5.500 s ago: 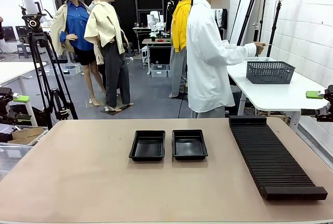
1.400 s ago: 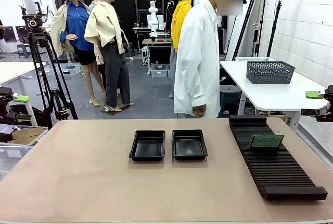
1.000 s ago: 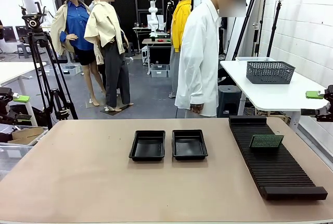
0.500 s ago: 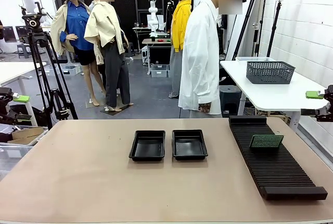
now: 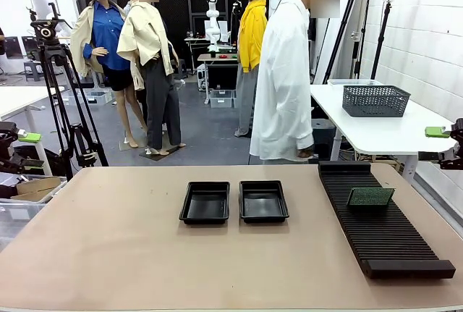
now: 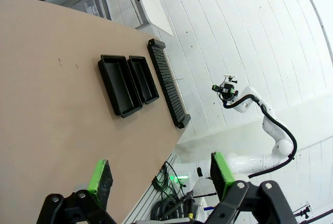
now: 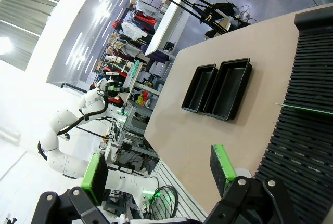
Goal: Inspect and transfer BCBs to ESD trays.
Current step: Pick up the Blank PCB from the PCB Rack and place it in the left ESD tray.
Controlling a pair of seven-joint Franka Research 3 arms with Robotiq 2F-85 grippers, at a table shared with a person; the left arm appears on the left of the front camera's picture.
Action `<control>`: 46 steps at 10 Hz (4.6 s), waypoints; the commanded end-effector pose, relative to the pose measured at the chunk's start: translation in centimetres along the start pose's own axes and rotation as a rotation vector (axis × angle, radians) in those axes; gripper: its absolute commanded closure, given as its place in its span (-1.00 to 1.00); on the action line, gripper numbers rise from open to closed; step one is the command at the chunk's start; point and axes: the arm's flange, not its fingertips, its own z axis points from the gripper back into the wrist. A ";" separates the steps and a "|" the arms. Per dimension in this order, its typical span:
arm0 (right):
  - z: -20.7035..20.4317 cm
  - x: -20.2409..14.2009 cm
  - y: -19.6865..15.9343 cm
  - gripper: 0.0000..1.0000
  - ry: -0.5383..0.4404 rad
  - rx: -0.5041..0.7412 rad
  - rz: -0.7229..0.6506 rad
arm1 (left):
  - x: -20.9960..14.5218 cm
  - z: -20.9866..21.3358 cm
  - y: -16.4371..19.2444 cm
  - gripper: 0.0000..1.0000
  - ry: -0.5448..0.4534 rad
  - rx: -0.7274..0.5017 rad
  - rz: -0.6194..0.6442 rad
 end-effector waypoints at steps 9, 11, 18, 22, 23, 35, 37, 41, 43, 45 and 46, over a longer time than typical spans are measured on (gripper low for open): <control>-5.0 7.2 0.3 -1.00 0.170 -0.099 0.227 | -0.1 0.1 -0.3 -1.00 -0.008 0.005 0.007; -7.5 9.1 1.1 -1.00 0.283 -0.169 0.384 | -0.1 0.1 -0.3 -1.00 -0.008 0.005 0.007; -14.7 9.2 3.0 -1.00 0.837 -0.309 1.058 | -0.1 0.1 -0.3 -1.00 -0.008 0.005 0.007; -17.5 8.6 1.9 -1.00 1.101 -0.410 1.326 | -0.1 0.1 -0.3 -1.00 -0.008 0.005 0.007; -18.2 8.3 1.2 -1.00 1.138 -0.426 1.342 | -0.1 0.1 -0.3 -1.00 -0.008 0.005 0.007; -20.1 8.7 -5.2 -1.00 1.379 -0.492 1.221 | -0.1 0.1 -0.3 -1.00 -0.008 0.005 0.007; -20.4 8.0 -6.5 -1.00 1.391 -0.469 1.208 | -0.1 0.1 -0.3 -1.00 -0.008 0.005 0.007; -20.7 7.4 -8.5 -1.00 1.378 -0.459 1.205 | -0.1 0.1 -0.3 -1.00 -0.008 0.005 0.007; -20.8 7.6 -8.7 -1.00 1.366 -0.470 1.209 | -0.1 0.1 -0.3 -1.00 -0.008 0.005 0.007; -20.9 7.7 -8.8 -1.00 1.366 -0.467 1.215 | -0.1 0.1 -0.3 -1.00 -0.008 0.005 0.007; -21.0 7.9 -8.8 -1.00 1.361 -0.465 1.219 | -0.1 0.1 -0.3 -1.00 -0.008 0.005 0.007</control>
